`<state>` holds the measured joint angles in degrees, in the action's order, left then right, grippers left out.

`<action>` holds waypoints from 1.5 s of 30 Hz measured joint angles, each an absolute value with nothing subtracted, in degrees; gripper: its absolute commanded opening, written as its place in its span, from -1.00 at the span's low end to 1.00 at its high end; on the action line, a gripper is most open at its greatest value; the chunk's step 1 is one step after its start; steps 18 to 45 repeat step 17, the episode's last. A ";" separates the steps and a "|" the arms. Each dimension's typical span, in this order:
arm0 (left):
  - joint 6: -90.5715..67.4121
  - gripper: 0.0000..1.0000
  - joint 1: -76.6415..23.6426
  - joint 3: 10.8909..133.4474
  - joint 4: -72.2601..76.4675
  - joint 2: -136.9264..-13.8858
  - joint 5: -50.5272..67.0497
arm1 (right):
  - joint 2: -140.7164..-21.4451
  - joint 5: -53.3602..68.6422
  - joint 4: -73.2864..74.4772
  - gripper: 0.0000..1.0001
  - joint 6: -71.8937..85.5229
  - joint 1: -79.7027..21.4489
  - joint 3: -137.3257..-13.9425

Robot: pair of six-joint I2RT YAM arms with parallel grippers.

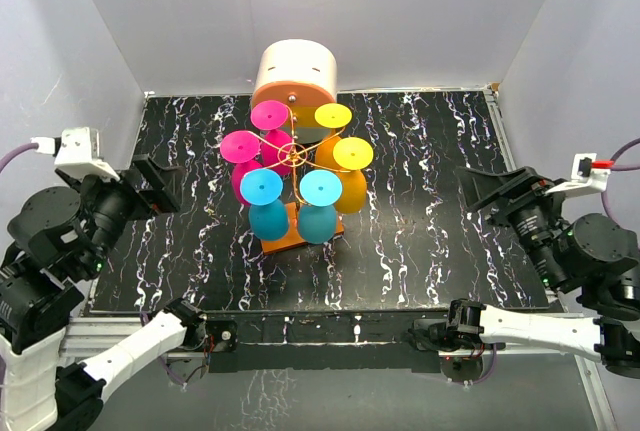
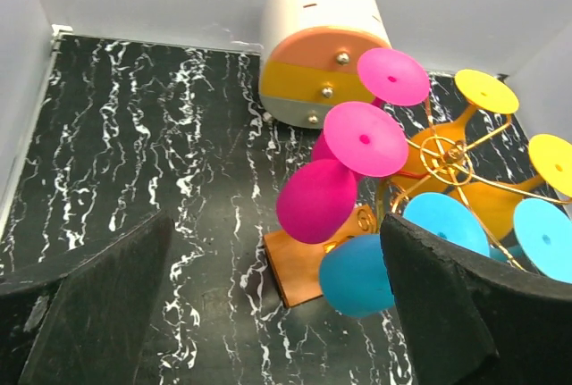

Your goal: Place the wine glass upside down on the wine glass rack

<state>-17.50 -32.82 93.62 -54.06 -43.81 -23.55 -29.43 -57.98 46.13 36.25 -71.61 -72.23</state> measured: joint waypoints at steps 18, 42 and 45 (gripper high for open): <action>-14.94 0.97 -32.80 94.61 -54.26 -37.93 -29.65 | -29.47 -62.48 48.66 0.58 32.88 -71.61 -75.64; -14.94 0.97 -32.80 94.61 -54.26 -37.93 -29.65 | -29.47 -62.48 48.66 0.58 32.88 -71.61 -75.64; -14.94 0.97 -32.80 94.61 -54.26 -37.93 -29.65 | -29.47 -62.48 48.66 0.58 32.88 -71.61 -75.64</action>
